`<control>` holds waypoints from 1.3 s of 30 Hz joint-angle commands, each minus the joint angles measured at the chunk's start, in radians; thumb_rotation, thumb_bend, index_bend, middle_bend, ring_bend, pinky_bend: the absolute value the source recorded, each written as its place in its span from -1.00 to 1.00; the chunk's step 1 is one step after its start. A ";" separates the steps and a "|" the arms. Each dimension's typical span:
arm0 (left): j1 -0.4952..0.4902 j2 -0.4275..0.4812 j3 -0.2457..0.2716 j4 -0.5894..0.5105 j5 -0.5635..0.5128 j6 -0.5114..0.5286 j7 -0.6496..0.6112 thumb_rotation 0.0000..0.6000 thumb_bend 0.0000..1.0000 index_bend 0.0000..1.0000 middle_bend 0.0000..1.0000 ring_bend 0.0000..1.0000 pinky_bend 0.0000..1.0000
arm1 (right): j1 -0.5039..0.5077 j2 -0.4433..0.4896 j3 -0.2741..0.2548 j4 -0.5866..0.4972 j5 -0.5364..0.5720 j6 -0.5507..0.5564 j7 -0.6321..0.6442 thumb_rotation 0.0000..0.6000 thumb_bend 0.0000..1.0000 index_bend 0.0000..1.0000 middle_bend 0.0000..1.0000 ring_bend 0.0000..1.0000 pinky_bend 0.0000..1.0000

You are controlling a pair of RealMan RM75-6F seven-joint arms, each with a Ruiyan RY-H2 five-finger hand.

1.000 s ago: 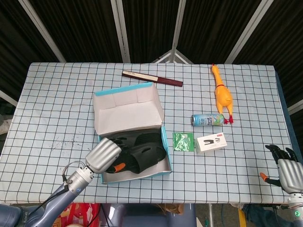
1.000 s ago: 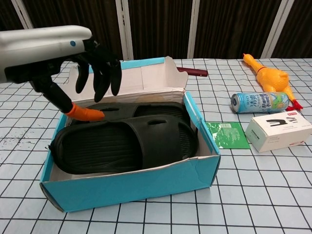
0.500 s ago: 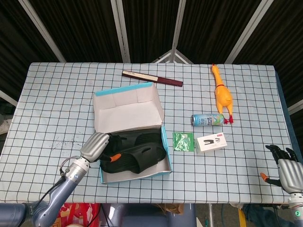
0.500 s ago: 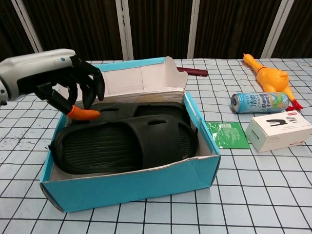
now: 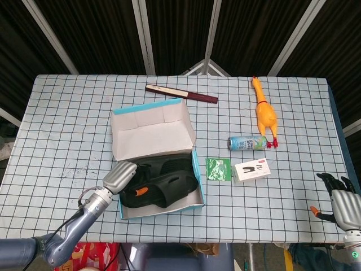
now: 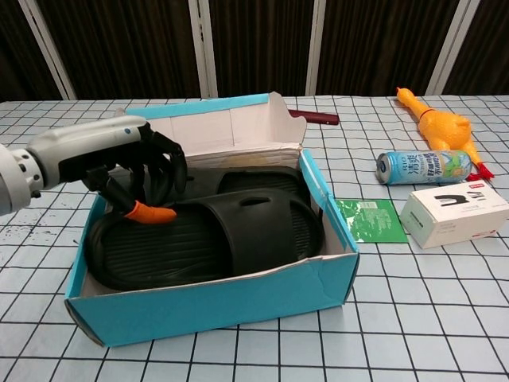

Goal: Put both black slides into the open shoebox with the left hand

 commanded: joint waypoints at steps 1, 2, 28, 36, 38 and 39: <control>0.006 -0.012 0.002 0.015 0.010 -0.001 0.021 1.00 -0.26 0.04 0.26 0.02 0.24 | 0.000 0.000 0.000 0.000 0.000 0.002 -0.001 1.00 -0.55 -0.64 -0.68 -0.60 -0.84; 0.008 -0.015 0.002 0.020 0.012 -0.002 0.030 1.00 -0.26 0.04 0.26 0.02 0.24 | -0.001 0.000 0.000 0.000 0.000 0.002 -0.001 1.00 -0.55 -0.64 -0.68 -0.60 -0.84; 0.078 0.170 -0.028 -0.206 0.231 0.125 0.063 1.00 -0.27 -0.11 -0.06 -0.14 0.05 | -0.002 -0.001 0.000 -0.004 -0.001 0.006 -0.008 1.00 -0.55 -0.64 -0.68 -0.60 -0.84; 0.202 0.408 0.092 -0.316 0.411 0.230 0.067 1.00 -0.27 -0.32 -0.34 -0.46 -0.24 | -0.002 -0.002 -0.001 -0.010 -0.002 0.008 -0.016 1.00 -0.55 -0.64 -0.68 -0.60 -0.84; 0.261 0.427 0.127 -0.266 0.447 0.287 0.142 1.00 -0.27 -0.43 -0.52 -0.64 -0.40 | -0.002 -0.003 -0.002 -0.011 -0.006 0.010 -0.018 1.00 -0.55 -0.64 -0.68 -0.60 -0.84; 0.292 0.425 0.140 -0.233 0.452 0.316 0.186 1.00 -0.27 -0.48 -0.59 -0.70 -0.44 | -0.002 -0.004 -0.002 -0.012 -0.008 0.013 -0.020 1.00 -0.55 -0.64 -0.69 -0.60 -0.84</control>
